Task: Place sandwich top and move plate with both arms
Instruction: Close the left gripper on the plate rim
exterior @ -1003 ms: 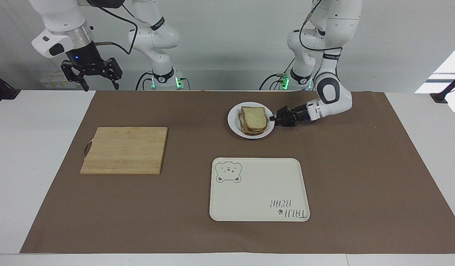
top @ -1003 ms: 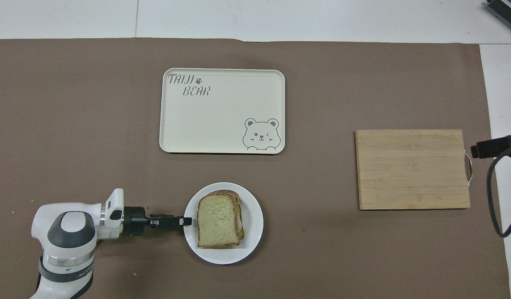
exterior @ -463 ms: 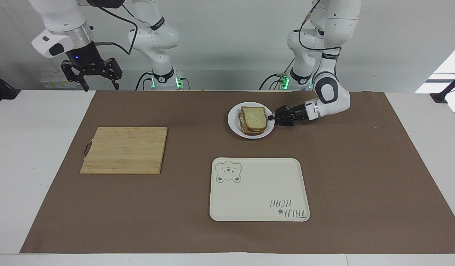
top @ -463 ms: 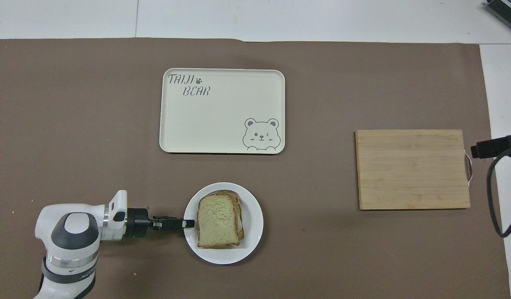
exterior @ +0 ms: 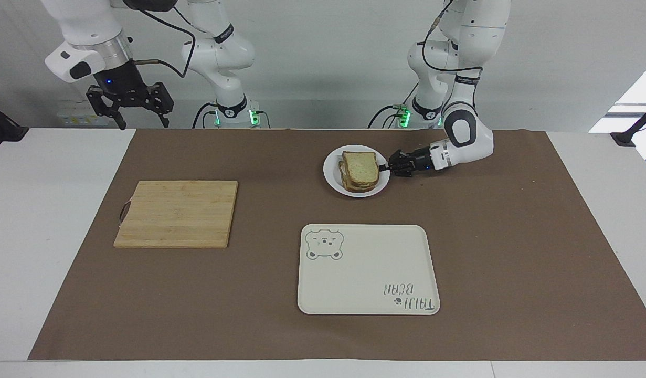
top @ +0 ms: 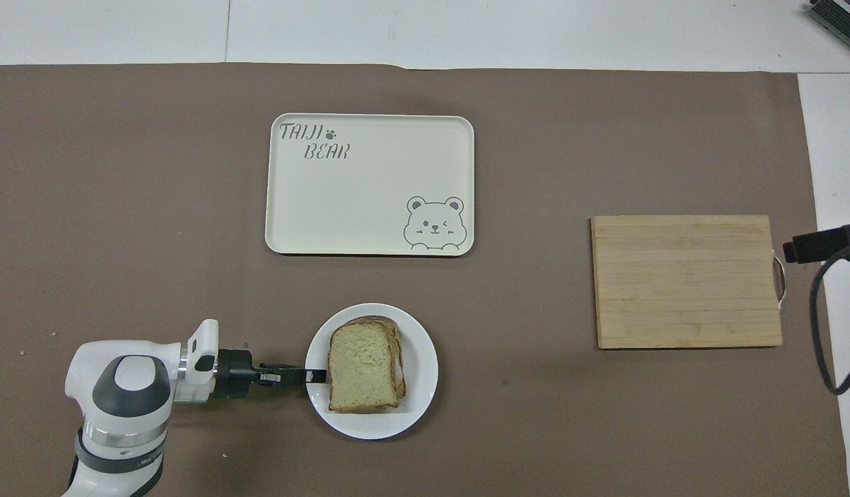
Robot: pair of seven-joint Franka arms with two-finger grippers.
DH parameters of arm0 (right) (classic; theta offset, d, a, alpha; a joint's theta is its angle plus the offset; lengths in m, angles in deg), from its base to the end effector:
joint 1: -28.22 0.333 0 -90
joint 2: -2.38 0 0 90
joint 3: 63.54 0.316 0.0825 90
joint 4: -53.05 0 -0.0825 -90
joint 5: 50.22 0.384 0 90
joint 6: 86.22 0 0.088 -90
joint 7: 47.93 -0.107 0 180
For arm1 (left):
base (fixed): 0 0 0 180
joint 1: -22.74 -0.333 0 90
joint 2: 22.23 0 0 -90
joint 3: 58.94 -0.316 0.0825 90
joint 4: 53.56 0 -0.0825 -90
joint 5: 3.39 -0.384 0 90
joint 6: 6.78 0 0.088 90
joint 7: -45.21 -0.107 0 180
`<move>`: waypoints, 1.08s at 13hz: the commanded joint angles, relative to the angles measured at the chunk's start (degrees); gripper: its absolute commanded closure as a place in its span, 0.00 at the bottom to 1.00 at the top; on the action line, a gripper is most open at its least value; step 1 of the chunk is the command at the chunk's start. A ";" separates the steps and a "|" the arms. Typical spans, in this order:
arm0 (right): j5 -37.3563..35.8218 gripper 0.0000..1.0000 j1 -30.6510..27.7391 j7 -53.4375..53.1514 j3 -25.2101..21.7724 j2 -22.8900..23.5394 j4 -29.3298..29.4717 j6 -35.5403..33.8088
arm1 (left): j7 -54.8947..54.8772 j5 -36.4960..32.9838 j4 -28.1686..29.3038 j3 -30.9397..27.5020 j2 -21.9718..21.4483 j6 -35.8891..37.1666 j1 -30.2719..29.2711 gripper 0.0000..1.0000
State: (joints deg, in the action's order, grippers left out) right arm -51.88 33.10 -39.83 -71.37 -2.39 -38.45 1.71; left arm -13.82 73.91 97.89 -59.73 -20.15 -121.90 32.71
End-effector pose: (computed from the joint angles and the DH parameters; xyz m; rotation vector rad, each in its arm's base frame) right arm 0.5240 -0.0336 0.6535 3.1189 0.1387 0.0287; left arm 0.3688 -0.1184 0.2210 2.0571 -0.1255 -0.1074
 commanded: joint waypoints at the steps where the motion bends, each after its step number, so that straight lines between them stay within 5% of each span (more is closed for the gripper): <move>1: -0.09 0.00 -0.40 0.34 0.45 -1.03 -1.13 0.14 | -0.29 1.18 1.13 -0.44 -0.94 -0.29 1.63 1.00; 9: -0.09 0.00 -0.40 0.34 0.45 -1.03 -1.13 0.14 | -0.20 1.18 -1.77 -0.62 0.02 3.49 0.40 1.00; 14: -0.09 0.00 -0.40 0.34 0.45 -1.03 -1.13 0.14 | 1.28 0.83 -10.71 -0.79 5.02 6.48 -2.50 1.00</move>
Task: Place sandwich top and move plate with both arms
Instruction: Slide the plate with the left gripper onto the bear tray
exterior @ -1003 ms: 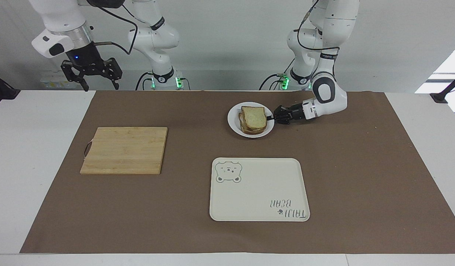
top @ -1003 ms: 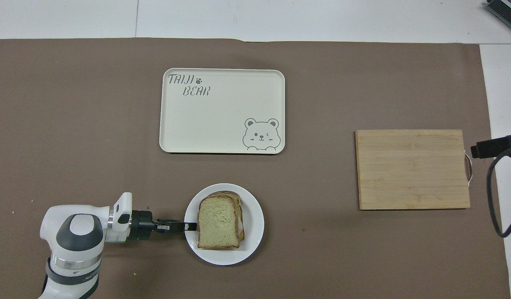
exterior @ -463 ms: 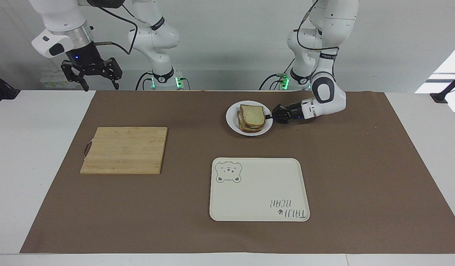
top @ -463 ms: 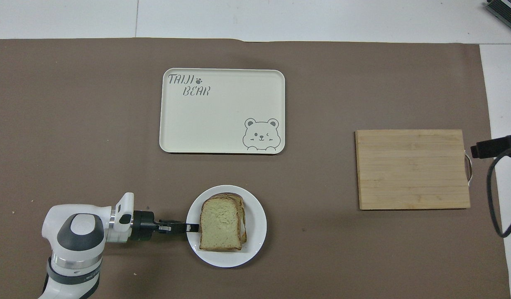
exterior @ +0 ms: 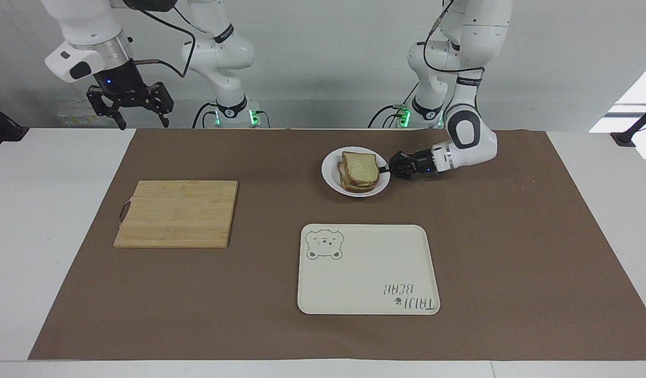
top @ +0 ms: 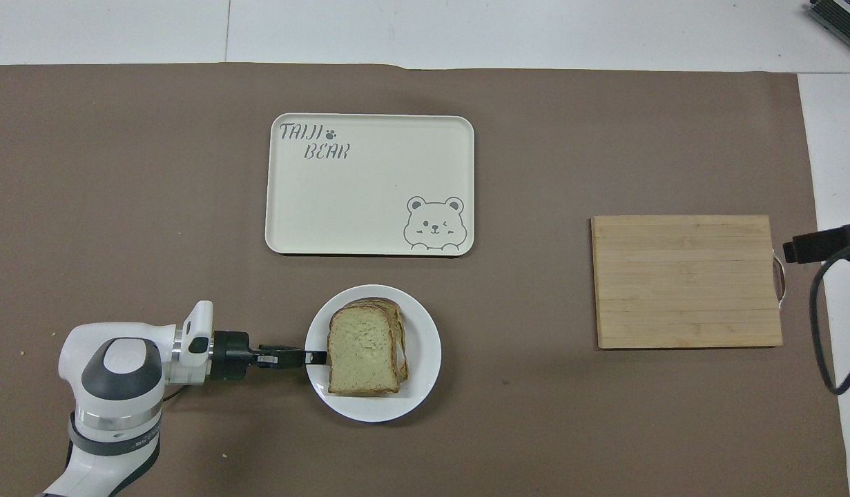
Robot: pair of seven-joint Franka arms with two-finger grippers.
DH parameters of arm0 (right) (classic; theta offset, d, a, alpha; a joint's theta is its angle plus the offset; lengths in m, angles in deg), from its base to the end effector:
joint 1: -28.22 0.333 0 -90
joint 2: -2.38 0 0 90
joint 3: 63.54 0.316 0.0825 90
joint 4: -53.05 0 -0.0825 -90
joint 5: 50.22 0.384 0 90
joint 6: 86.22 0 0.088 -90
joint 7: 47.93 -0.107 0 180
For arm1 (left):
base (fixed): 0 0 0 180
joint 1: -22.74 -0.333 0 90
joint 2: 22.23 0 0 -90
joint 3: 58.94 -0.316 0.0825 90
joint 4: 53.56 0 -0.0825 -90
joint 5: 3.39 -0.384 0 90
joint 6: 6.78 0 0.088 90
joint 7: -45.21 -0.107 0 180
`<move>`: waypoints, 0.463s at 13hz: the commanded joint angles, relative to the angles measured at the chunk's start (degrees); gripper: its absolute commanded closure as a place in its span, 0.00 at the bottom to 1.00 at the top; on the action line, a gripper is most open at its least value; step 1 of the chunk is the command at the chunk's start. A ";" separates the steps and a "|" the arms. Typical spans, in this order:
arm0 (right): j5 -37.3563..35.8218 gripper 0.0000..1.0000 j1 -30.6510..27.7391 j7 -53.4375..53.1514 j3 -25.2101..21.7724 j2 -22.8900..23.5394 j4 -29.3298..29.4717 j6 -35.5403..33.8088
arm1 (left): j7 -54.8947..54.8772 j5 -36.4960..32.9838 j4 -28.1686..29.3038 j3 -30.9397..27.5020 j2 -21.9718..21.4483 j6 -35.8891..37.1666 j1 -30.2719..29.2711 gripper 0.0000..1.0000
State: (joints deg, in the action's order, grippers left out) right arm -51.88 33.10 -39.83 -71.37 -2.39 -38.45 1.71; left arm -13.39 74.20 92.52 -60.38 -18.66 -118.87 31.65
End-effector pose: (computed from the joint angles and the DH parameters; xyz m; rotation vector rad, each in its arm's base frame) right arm 0.5240 -0.0336 0.6535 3.1189 0.1387 0.0287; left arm 0.4046 -0.1180 0.2412 2.0070 -0.1397 -0.0521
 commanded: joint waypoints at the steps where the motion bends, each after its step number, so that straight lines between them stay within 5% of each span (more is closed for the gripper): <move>1: -0.09 0.00 -0.40 0.34 0.45 -1.03 -1.05 0.14 | 1.73 0.37 -7.64 -0.06 4.67 3.46 -1.70 1.00; 6: -0.09 0.00 -0.40 0.34 0.45 -1.03 -1.13 0.14 | 13.39 -4.98 -25.73 -0.06 13.90 2.31 -2.14 1.00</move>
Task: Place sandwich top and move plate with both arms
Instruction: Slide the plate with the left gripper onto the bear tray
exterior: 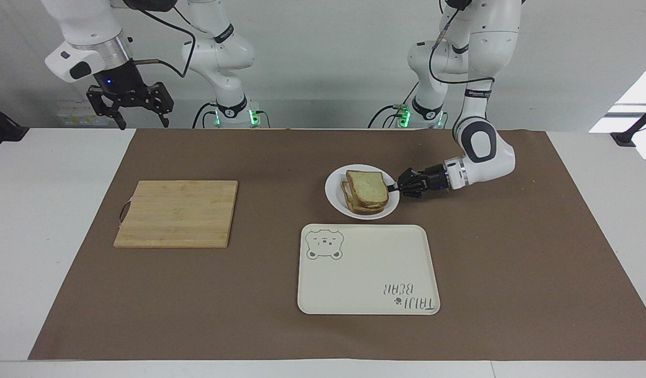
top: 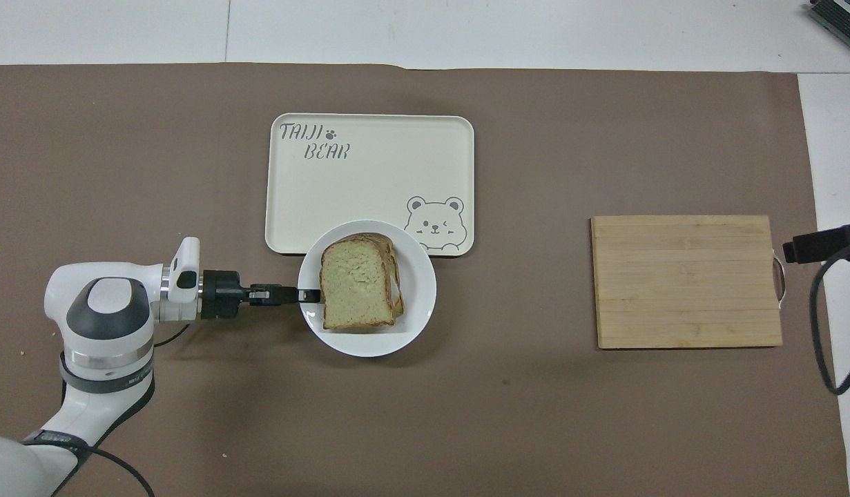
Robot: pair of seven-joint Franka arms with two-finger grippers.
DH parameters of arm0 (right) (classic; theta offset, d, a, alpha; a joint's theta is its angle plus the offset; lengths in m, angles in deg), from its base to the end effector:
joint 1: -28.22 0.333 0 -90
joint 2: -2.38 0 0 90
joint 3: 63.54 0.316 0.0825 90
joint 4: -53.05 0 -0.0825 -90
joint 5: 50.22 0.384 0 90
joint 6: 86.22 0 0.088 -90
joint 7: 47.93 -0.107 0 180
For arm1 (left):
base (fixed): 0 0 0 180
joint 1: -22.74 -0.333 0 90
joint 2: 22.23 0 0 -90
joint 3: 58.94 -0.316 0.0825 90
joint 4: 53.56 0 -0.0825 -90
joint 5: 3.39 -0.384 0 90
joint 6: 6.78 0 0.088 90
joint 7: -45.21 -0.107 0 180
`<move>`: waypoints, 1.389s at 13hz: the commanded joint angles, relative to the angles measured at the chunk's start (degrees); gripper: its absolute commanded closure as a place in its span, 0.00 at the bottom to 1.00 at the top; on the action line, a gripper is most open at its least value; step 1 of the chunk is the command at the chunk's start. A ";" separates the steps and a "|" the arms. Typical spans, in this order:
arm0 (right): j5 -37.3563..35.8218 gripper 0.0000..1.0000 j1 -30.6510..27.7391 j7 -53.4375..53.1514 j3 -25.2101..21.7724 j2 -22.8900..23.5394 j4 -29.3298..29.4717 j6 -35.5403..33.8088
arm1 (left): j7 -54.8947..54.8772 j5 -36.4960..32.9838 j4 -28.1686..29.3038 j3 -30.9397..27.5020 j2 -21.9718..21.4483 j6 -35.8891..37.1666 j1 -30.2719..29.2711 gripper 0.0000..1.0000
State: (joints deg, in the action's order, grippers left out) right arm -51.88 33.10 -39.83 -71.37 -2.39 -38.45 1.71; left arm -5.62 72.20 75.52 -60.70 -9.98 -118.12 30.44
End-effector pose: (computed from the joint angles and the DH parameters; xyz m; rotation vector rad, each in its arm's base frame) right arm 0.5240 -0.0336 0.6535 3.1189 0.1387 0.0287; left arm 0.5048 -0.1183 0.2707 2.0179 -0.1048 -0.0011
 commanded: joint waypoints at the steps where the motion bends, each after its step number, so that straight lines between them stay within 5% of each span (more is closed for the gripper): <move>1: -0.09 0.00 -0.40 0.34 0.45 -1.03 -1.13 0.14 | 9.13 -3.78 -12.42 0.26 7.07 1.39 -0.93 1.00; 4: -0.09 0.00 -0.40 0.34 0.45 -1.03 -1.05 0.14 | 14.35 -5.90 -17.63 1.23 10.51 -7.28 -0.32 1.00; 10: -0.09 0.00 -0.40 0.34 0.45 -1.03 -1.13 0.14 | 20.15 -8.35 -29.76 2.20 19.64 -9.68 -0.06 1.00; 18: -0.09 0.00 -0.40 0.34 0.45 -1.03 -1.13 0.14 | 25.41 -15.92 -30.91 2.29 19.92 -10.39 2.93 1.00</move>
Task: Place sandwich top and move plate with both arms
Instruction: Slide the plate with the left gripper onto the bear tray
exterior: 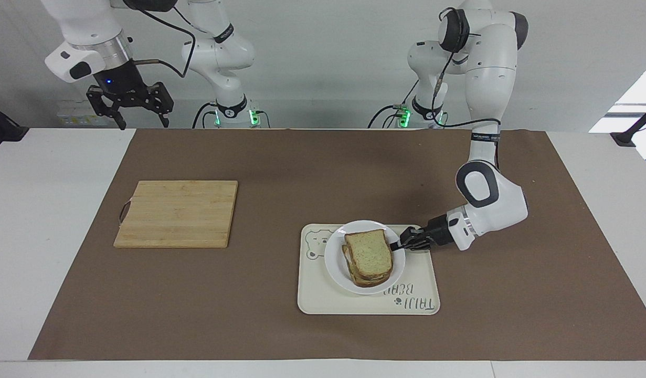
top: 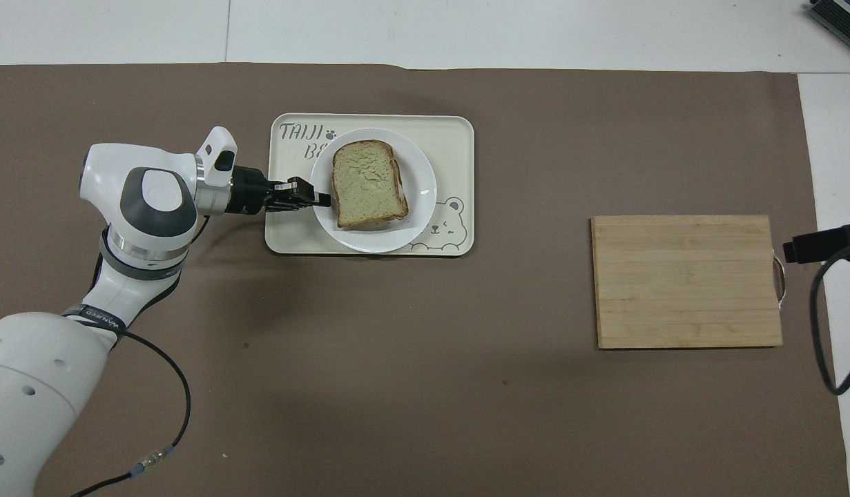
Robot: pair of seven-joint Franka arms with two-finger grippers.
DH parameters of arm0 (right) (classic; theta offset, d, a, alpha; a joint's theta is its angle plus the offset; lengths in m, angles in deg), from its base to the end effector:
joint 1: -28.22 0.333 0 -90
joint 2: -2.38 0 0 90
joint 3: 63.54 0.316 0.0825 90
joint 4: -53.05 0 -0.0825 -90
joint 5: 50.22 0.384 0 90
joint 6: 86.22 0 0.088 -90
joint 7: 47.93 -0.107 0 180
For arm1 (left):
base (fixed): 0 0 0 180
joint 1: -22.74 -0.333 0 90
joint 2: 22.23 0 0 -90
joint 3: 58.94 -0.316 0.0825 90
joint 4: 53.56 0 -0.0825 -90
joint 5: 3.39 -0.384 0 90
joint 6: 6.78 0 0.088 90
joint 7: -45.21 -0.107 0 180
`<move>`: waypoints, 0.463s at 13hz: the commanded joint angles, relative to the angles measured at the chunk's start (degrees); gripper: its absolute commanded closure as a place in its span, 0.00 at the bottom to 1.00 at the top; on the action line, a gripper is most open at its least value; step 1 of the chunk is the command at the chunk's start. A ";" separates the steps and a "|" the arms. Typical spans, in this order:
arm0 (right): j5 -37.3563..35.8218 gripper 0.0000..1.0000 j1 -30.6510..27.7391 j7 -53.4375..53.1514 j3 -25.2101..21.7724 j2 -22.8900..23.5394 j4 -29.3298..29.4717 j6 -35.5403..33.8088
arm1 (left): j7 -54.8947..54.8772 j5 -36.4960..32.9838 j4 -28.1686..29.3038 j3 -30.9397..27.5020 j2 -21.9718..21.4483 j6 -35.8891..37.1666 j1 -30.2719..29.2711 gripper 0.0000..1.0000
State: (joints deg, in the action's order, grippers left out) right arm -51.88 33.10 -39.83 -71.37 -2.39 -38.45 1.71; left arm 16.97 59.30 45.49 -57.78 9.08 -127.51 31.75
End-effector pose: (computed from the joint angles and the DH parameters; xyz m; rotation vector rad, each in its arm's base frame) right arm 0.5240 -0.0336 0.6535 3.1189 0.1387 0.0287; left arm 0.6486 -0.1574 0.2740 2.2438 0.0182 -0.0113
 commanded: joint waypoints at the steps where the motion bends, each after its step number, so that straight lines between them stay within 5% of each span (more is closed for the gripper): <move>1: -0.09 0.00 -0.40 0.34 0.45 -1.03 -1.13 0.14 | 2.84 -4.32 -0.96 -0.72 0.86 -1.09 2.15 1.00; 6: -0.09 0.00 -0.40 0.34 0.45 -1.03 -1.13 0.14 | 9.42 -19.24 -6.05 -1.34 0.16 -2.67 2.24 0.60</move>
State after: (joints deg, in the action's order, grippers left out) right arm -51.88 33.10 -39.83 -71.37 -2.39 -38.45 1.71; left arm 22.80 45.12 41.63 -57.83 9.05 -129.23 33.07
